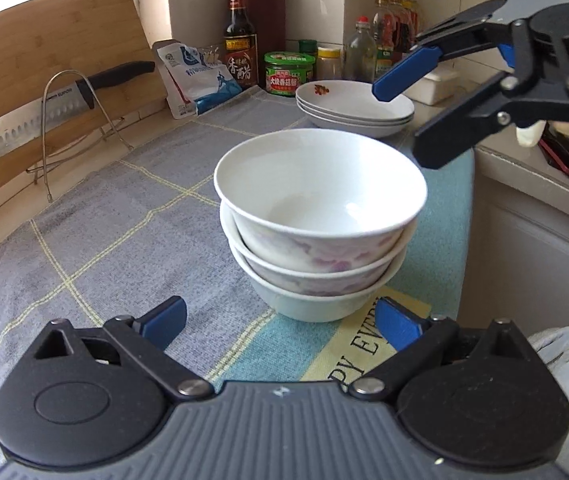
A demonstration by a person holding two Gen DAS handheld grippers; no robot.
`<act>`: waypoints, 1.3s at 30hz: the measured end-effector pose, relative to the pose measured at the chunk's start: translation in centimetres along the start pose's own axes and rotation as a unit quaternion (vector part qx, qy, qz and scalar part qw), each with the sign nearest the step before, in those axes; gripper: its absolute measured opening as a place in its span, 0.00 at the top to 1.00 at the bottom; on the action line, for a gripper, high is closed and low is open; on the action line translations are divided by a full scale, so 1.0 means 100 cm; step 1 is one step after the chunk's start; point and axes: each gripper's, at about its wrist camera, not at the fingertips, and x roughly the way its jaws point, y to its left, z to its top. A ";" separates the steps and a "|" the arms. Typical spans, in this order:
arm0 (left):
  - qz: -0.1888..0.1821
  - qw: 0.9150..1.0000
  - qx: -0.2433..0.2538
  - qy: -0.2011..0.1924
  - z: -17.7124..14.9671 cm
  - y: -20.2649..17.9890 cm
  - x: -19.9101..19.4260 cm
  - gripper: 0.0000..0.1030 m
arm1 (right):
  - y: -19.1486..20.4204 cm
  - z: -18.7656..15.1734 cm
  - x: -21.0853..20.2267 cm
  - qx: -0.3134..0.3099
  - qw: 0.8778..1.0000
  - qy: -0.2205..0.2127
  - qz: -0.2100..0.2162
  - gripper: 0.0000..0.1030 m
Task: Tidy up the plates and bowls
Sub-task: 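Grasp the three-bowl stack with the left gripper while the right gripper grips its opposite rim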
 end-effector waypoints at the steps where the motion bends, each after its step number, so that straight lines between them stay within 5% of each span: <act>1: -0.004 1.000 0.009 0.001 -0.002 -0.001 0.002 0.03 | 0.001 -0.004 0.000 -0.001 1.000 0.005 -0.004 0.00; 11: -0.031 0.999 0.021 0.025 -0.003 0.004 0.025 0.03 | 0.002 -0.045 0.046 -0.068 0.994 0.079 -0.023 0.00; 19: -0.042 0.998 0.046 0.033 0.005 0.007 0.030 0.07 | -0.009 -0.044 0.072 -0.134 0.988 0.077 0.020 0.00; 28: -0.093 0.992 0.075 0.036 0.020 0.009 0.032 0.15 | -0.011 -0.024 0.078 -0.221 0.967 0.087 0.096 0.05; 39: -0.119 0.986 0.107 0.043 0.028 0.010 0.030 0.16 | -0.008 -0.015 0.084 -0.253 0.952 0.108 0.134 0.14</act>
